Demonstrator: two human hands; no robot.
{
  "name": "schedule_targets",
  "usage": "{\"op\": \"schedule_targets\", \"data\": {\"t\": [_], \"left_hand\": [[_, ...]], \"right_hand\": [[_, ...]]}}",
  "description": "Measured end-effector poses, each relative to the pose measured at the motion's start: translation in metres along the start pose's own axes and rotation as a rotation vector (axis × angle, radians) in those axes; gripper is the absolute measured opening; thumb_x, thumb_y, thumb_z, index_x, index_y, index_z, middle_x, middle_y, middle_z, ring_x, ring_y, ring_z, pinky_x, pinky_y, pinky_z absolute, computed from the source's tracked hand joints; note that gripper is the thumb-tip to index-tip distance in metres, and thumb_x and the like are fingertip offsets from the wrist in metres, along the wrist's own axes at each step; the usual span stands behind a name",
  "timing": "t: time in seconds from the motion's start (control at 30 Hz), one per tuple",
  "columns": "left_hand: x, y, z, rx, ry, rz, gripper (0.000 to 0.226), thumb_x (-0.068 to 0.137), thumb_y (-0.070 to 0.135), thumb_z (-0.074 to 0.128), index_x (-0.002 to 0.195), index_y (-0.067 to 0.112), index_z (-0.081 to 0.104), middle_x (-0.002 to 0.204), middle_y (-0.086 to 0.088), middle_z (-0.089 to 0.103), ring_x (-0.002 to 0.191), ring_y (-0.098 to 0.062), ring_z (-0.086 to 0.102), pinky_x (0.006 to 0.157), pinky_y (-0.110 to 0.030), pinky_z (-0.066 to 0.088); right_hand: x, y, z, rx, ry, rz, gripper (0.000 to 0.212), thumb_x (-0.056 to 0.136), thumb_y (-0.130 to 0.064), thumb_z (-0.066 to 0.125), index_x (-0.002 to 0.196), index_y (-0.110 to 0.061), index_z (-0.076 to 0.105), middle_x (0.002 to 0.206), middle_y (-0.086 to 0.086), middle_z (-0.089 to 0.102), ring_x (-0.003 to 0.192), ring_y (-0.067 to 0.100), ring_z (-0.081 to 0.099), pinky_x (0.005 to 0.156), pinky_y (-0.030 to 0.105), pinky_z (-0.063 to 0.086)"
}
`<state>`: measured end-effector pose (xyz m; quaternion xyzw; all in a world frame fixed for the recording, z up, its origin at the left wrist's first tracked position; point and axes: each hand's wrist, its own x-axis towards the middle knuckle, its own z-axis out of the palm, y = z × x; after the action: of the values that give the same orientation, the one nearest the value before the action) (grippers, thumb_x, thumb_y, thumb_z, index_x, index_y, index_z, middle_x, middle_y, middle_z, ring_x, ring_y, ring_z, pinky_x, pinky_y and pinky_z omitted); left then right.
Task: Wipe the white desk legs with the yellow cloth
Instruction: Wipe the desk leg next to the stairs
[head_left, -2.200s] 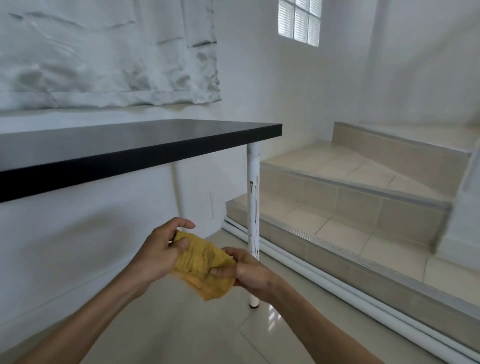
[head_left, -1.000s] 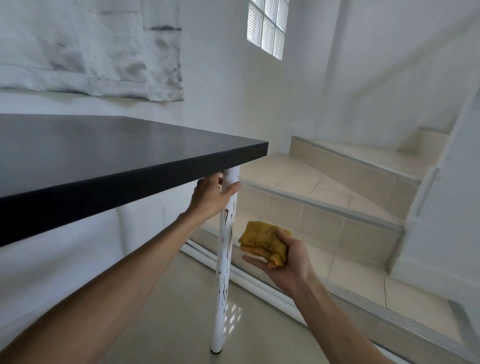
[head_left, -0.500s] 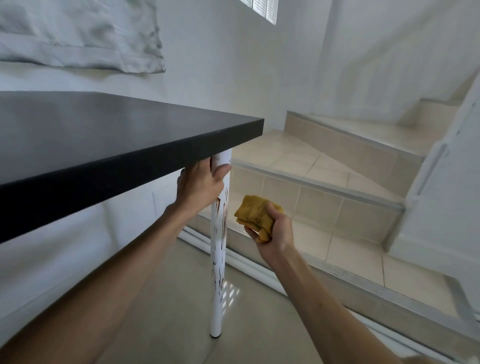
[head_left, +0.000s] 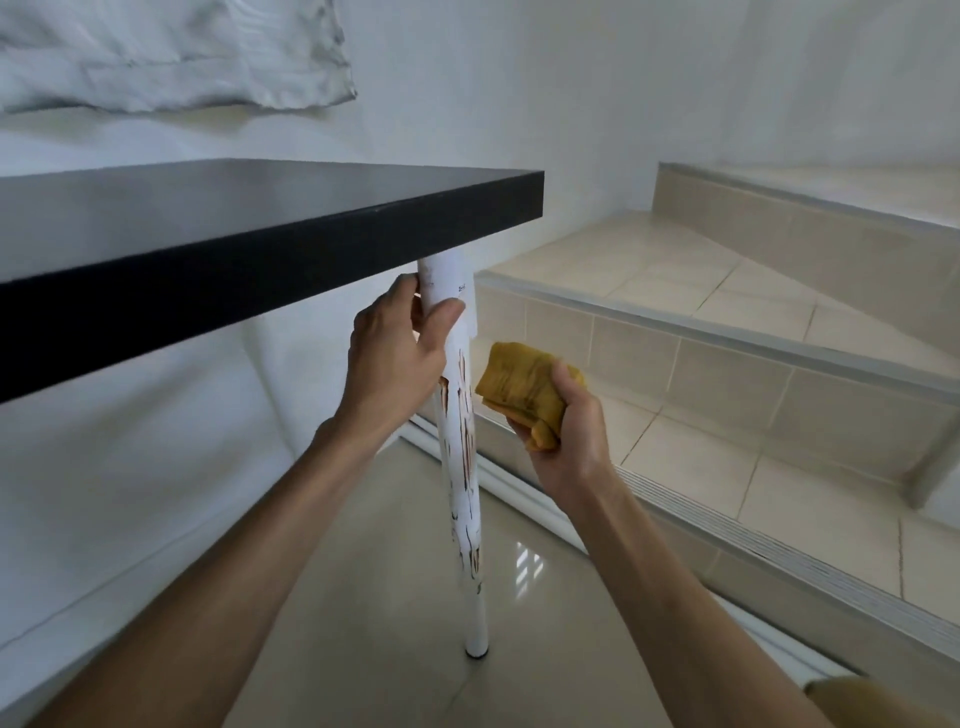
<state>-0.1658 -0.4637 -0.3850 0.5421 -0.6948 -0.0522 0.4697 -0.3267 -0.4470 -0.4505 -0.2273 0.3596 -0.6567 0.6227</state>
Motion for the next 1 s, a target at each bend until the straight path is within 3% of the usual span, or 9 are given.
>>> {"op": "schedule_targets", "data": {"t": [0.1, 0.2, 0.27, 0.37, 0.5, 0.67, 0.77, 0.83, 1.0], "left_hand": [[-0.003, 0.004, 0.004, 0.034, 0.044, -0.015, 0.034, 0.094, 0.046, 0.052, 0.111, 0.017, 0.055, 0.103, 0.001, 0.068, 0.093, -0.018, 0.064, 0.082, -0.035, 0.056], [-0.003, 0.011, 0.006, 0.1, 0.093, -0.043, 0.031, 0.097, 0.039, 0.054, 0.113, 0.013, 0.058, 0.1, 0.004, 0.067, 0.079, -0.004, 0.063, 0.064, -0.001, 0.044], [-0.005, 0.017, 0.007, 0.125, 0.124, -0.07, 0.028, 0.096, 0.035, 0.056, 0.111, 0.012, 0.06, 0.096, 0.007, 0.066, 0.076, 0.0, 0.062, 0.059, 0.004, 0.039], [-0.007, 0.027, 0.011, 0.174, 0.162, -0.125, 0.029, 0.095, 0.034, 0.057, 0.117, 0.014, 0.06, 0.101, 0.008, 0.066, 0.079, 0.002, 0.061, 0.06, 0.0, 0.04], [-0.011, 0.037, 0.018, 0.219, 0.207, -0.198, 0.032, 0.096, 0.032, 0.058, 0.124, 0.016, 0.055, 0.106, 0.008, 0.064, 0.082, 0.005, 0.058, 0.066, -0.012, 0.043], [-0.01, 0.045, 0.02, 0.263, 0.198, -0.269, 0.031, 0.096, 0.031, 0.057, 0.124, 0.017, 0.054, 0.11, 0.007, 0.065, 0.086, 0.001, 0.06, 0.066, -0.016, 0.044], [-0.009, 0.048, 0.019, 0.299, 0.182, -0.283, 0.033, 0.097, 0.031, 0.056, 0.126, 0.017, 0.054, 0.112, 0.006, 0.063, 0.087, -0.004, 0.061, 0.064, -0.017, 0.044], [-0.009, 0.049, 0.019, 0.309, 0.177, -0.291, 0.032, 0.097, 0.03, 0.055, 0.126, 0.017, 0.053, 0.114, 0.006, 0.062, 0.088, -0.006, 0.061, 0.063, -0.017, 0.043], [-0.008, 0.048, 0.02, 0.304, 0.174, -0.31, 0.031, 0.097, 0.03, 0.056, 0.124, 0.015, 0.052, 0.11, 0.003, 0.062, 0.086, -0.01, 0.061, 0.061, -0.016, 0.042]], "right_hand": [[0.013, -0.006, 0.0, -0.096, -0.109, -0.02, 0.032, 0.104, -0.033, 0.047, 0.093, -0.024, 0.075, 0.1, 0.004, 0.078, 0.098, 0.021, 0.073, 0.104, 0.041, 0.046], [0.026, -0.016, 0.0, -0.201, -0.258, -0.048, 0.048, 0.105, -0.034, 0.042, 0.079, -0.032, 0.082, 0.092, -0.004, 0.08, 0.083, 0.011, 0.076, 0.087, 0.043, 0.038], [0.034, -0.022, -0.001, -0.256, -0.31, -0.06, 0.042, 0.105, -0.037, 0.044, 0.085, -0.03, 0.08, 0.094, -0.004, 0.08, 0.085, 0.011, 0.076, 0.084, 0.044, 0.044], [0.046, -0.034, 0.002, -0.314, -0.401, -0.052, 0.038, 0.101, -0.048, 0.046, 0.107, -0.024, 0.075, 0.106, 0.001, 0.079, 0.102, 0.021, 0.074, 0.082, 0.044, 0.048], [0.052, -0.045, 0.013, -0.416, -0.48, -0.051, 0.04, 0.096, -0.06, 0.048, 0.092, -0.03, 0.075, 0.098, -0.004, 0.08, 0.101, 0.018, 0.074, 0.089, 0.046, 0.057], [0.055, -0.045, 0.022, -0.547, -0.626, -0.11, 0.041, 0.099, -0.057, 0.044, 0.106, -0.03, 0.074, 0.094, -0.006, 0.077, 0.08, 0.006, 0.068, 0.057, 0.021, 0.046], [0.052, -0.024, 0.012, -0.51, -0.772, -0.202, 0.036, 0.105, -0.038, 0.045, 0.133, -0.026, 0.063, 0.128, -0.005, 0.07, 0.112, 0.002, 0.065, 0.086, 0.017, 0.055], [0.044, 0.002, -0.004, -0.506, -0.802, -0.351, 0.046, 0.105, -0.027, 0.045, 0.151, -0.019, 0.042, 0.15, 0.0, 0.052, 0.133, -0.002, 0.049, 0.112, 0.022, 0.042], [0.023, 0.103, -0.062, -0.691, -0.711, -0.647, 0.061, 0.104, -0.02, 0.044, 0.158, -0.021, 0.016, 0.169, -0.005, 0.01, 0.155, 0.02, 0.017, 0.122, 0.034, 0.03]]}}
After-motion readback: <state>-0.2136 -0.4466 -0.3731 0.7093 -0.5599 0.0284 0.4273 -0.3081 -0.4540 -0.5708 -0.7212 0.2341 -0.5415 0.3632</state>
